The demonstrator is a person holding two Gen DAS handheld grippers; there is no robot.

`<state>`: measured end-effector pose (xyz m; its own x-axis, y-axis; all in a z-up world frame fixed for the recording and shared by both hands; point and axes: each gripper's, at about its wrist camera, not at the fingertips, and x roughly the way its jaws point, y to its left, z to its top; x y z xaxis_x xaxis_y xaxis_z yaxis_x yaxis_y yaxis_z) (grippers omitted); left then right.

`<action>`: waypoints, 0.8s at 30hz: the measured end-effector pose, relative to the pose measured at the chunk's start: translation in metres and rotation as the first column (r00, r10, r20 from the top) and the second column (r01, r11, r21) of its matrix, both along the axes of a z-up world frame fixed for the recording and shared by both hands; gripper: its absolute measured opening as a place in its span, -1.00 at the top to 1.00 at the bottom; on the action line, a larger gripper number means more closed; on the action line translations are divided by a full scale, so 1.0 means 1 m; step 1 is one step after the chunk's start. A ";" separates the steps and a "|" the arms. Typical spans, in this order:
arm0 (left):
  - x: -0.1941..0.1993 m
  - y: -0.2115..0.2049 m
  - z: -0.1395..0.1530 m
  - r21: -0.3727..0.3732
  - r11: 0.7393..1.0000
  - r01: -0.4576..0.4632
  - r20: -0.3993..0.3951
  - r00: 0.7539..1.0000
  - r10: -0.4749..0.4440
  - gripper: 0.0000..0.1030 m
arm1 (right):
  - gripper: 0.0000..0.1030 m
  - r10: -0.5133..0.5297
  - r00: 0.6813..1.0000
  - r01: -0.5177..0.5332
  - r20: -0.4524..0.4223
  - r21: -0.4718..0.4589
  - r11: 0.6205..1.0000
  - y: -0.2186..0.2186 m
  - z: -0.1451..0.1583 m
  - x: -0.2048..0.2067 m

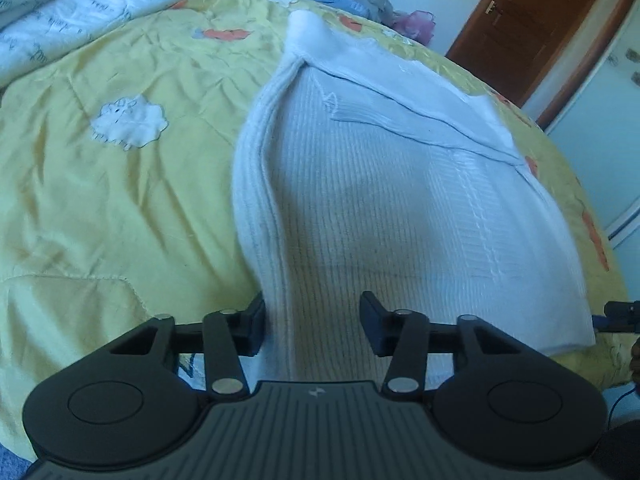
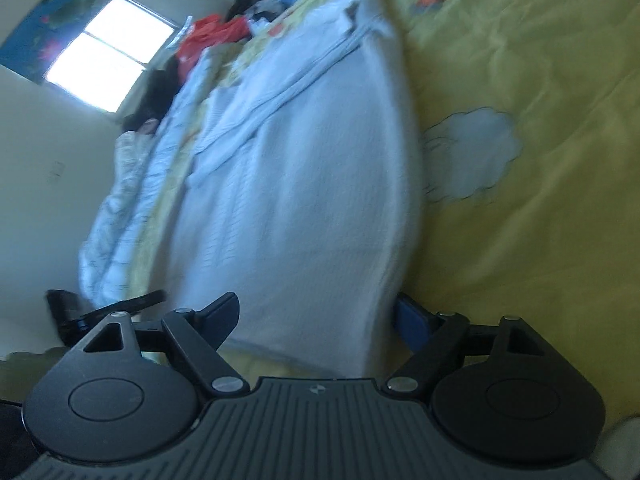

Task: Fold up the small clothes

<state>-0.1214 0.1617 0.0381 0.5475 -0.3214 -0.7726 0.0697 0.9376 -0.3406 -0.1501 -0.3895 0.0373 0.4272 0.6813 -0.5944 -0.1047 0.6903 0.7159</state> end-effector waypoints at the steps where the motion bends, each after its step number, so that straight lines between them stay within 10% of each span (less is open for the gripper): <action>1: 0.001 0.001 0.001 0.006 1.000 0.007 -0.007 1.000 -0.007 0.21 | -0.65 0.001 1.000 -0.001 -0.005 0.018 1.000 0.001 -0.002 0.002; 14: 0.011 0.014 -0.001 -0.103 0.995 -0.015 -0.046 0.999 0.010 0.28 | -0.54 -0.049 0.998 0.054 -0.032 0.181 0.982 -0.007 -0.013 0.010; 24: 0.005 0.022 0.000 -0.141 0.990 0.018 -0.098 0.995 -0.032 0.45 | 0.74 -0.100 0.990 0.113 -0.095 0.146 0.983 -0.017 -0.031 0.003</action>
